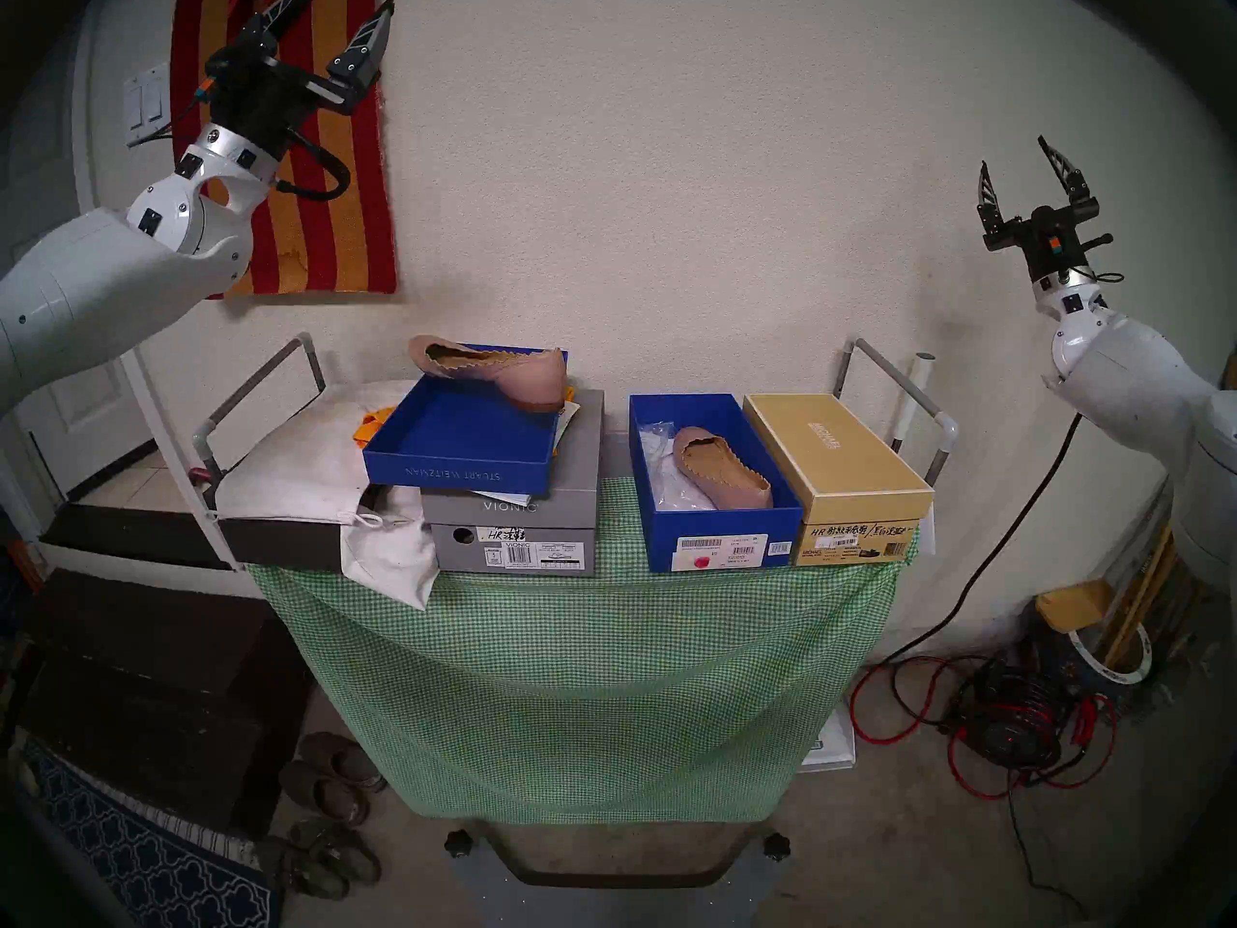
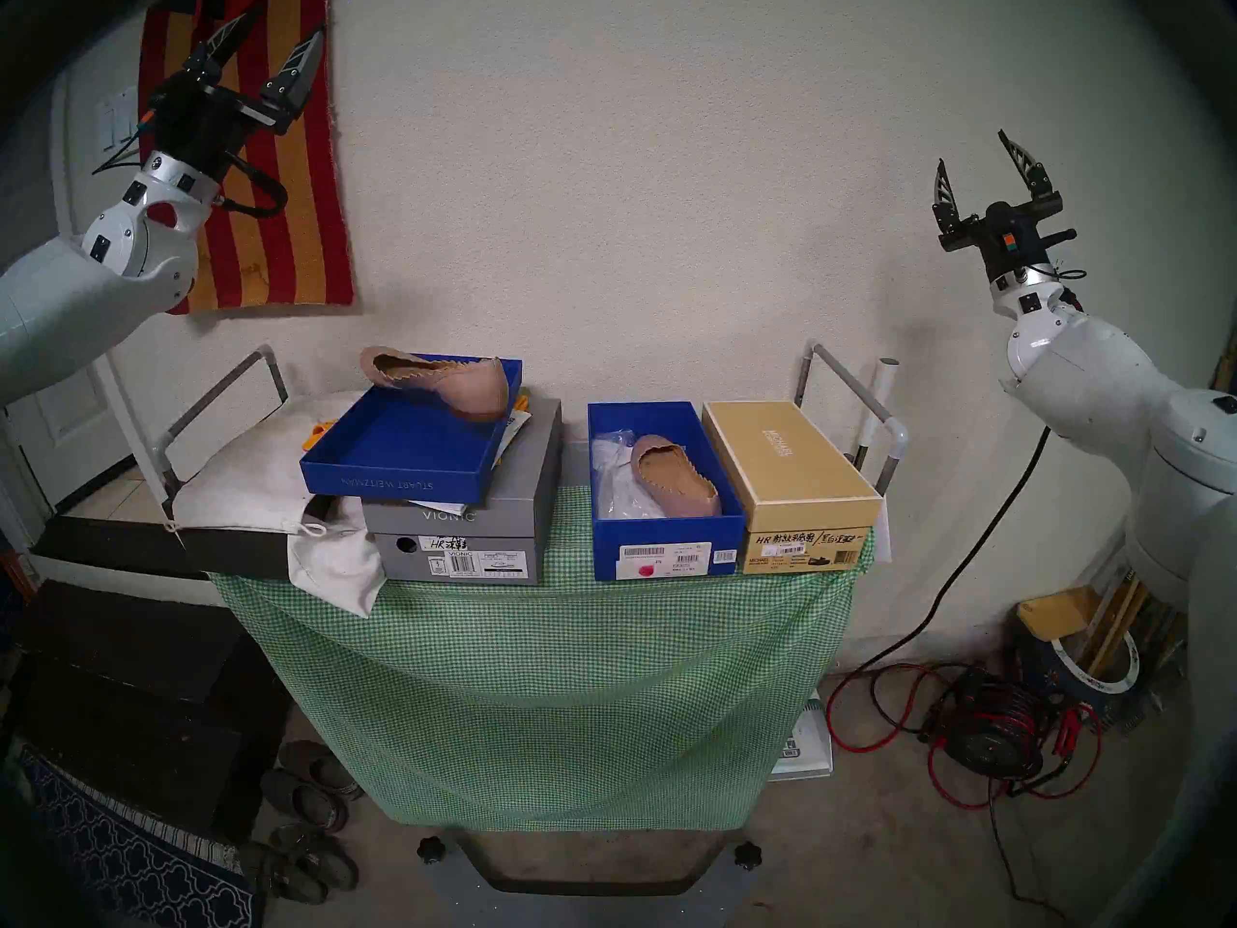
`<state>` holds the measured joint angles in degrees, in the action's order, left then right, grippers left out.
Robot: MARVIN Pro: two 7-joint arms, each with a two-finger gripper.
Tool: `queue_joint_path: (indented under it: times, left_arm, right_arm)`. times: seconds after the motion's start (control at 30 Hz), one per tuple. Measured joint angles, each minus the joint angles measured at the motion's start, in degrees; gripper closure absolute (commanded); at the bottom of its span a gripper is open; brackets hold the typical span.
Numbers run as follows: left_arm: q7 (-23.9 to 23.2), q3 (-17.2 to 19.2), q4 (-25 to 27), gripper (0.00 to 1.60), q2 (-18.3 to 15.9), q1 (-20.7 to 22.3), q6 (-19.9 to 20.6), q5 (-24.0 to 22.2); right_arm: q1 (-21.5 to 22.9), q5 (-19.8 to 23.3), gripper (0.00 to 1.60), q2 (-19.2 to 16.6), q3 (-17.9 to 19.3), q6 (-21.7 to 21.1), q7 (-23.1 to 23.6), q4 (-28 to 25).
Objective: Put shoes into shoe box
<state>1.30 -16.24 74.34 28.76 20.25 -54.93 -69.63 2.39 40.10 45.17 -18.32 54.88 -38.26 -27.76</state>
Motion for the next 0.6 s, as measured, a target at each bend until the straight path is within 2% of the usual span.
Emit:
queue_joint_path:
  times: [0.33, 0.6]
  left_arm:
    - [-2.6, -0.6, 0.8, 0.00, 1.4, 0.6, 0.5, 2.3]
    - [-8.1, -4.3, 4.0, 0.00, 4.2, 0.0, 2.2, 7.2]
  right_arm:
    - [-1.0, -0.9, 0.00, -1.5, 1.5, 0.0, -5.2, -4.4]
    - [-1.6, -2.6, 0.00, -2.8, 2.4, 0.0, -8.5, -7.6]
